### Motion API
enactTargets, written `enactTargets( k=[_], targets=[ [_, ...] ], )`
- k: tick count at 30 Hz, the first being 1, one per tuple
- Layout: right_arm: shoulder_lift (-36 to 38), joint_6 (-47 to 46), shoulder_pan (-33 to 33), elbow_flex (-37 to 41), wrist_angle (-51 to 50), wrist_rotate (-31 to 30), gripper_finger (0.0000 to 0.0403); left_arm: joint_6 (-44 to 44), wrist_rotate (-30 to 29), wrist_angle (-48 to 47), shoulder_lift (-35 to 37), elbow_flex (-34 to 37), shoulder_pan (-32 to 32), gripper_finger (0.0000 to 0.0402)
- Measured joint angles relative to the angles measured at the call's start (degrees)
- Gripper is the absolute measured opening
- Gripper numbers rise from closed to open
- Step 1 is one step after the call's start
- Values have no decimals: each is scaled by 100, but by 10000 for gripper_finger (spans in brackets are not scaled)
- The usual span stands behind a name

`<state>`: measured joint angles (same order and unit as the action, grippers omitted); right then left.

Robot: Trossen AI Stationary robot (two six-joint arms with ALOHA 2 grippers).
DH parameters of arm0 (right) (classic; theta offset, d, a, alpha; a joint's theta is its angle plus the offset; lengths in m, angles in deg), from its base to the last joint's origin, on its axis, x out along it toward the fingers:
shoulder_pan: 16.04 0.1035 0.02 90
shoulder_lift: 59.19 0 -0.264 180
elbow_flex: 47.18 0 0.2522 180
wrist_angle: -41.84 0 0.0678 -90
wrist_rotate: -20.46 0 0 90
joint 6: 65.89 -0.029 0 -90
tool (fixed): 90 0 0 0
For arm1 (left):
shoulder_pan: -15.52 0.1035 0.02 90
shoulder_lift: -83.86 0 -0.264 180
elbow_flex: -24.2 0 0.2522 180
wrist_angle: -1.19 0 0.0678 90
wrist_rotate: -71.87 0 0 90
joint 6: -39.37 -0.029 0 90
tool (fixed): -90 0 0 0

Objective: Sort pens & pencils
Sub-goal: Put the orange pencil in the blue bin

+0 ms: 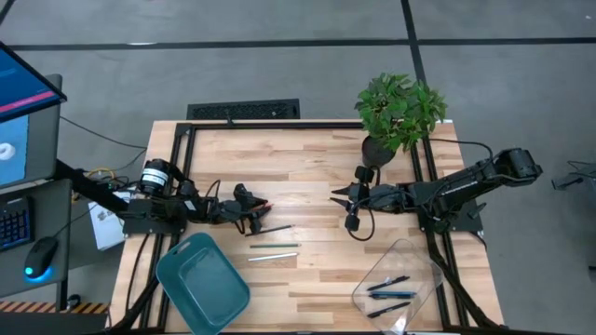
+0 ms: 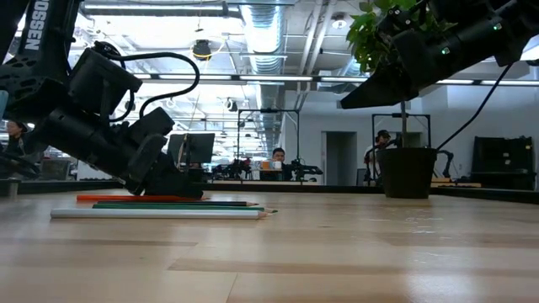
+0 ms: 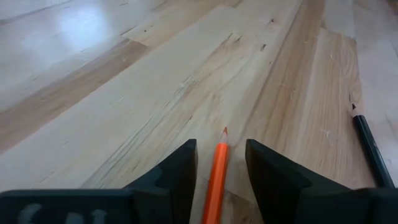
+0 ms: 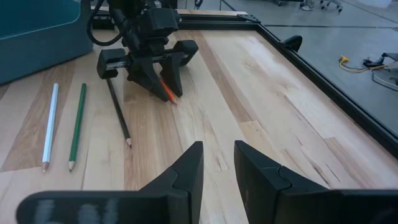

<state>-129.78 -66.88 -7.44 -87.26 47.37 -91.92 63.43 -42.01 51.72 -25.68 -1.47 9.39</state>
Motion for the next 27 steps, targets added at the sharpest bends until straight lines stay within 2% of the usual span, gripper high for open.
enactTargets(
  k=[14,27],
  targets=[
    [0,0,52,0,0,-1,113,-428,-247,-72,-11,-11,0,135],
    [0,4,79,0,0,-2,113,-550,-247,-69,-13,-2,81,135]
  ],
)
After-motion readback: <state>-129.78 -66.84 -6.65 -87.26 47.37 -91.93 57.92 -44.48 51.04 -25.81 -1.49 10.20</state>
